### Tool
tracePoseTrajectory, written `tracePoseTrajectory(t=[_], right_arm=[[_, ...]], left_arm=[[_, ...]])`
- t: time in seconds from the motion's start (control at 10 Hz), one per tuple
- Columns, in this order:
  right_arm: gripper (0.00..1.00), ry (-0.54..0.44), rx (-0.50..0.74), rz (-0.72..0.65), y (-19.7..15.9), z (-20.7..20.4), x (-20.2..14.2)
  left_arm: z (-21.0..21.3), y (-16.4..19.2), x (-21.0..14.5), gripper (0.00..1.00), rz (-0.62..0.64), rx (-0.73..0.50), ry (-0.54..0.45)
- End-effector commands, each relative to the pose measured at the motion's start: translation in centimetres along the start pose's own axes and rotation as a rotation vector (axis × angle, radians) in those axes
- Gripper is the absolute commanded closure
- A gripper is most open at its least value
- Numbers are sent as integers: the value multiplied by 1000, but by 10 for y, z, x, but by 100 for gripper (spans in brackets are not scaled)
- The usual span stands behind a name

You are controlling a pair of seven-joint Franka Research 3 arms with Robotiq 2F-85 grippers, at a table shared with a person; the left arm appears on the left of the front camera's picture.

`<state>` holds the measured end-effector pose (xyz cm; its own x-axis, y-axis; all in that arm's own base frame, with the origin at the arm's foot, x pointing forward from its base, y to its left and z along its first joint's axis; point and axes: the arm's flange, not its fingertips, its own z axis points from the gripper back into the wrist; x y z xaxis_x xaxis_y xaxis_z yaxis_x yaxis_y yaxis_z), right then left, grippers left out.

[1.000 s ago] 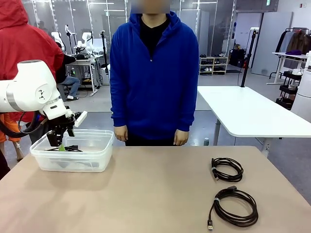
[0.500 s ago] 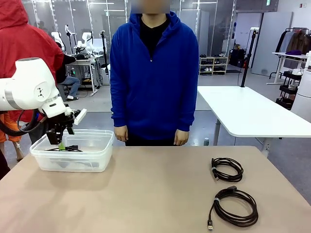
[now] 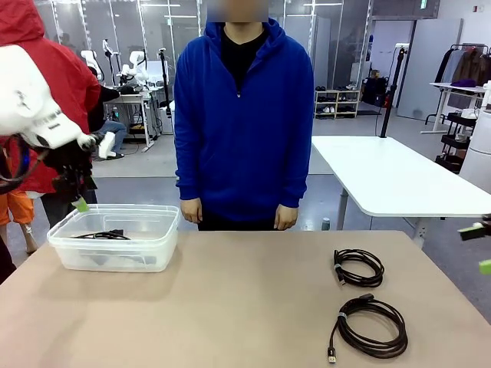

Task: Organize and store the cables.
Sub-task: Place the USB Extension Cable into the Organizing box.

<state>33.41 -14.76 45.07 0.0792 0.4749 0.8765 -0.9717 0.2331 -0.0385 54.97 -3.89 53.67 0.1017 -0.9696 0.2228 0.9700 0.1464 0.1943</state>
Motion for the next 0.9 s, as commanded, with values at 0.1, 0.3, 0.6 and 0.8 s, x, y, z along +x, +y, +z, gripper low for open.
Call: tracePoseTrajectory(t=[0.1, 0.3, 0.6, 0.8], right_arm=[[0, 191, 55, -100, 16, -70, 68], [0, 272, 136, -69, 10, -117, 90], [0, 400, 156, -14, 9, -157, 106], [0, 418, 152, -12, 6, -158, 104]], left_arm=[[47, -52, -36, 0, 287, 55, -132], [60, -80, -55, 0, 349, 61, -242], [79, -126, -81, 0, 427, 81, -328], [80, -134, -85, 0, 436, 88, -385]])
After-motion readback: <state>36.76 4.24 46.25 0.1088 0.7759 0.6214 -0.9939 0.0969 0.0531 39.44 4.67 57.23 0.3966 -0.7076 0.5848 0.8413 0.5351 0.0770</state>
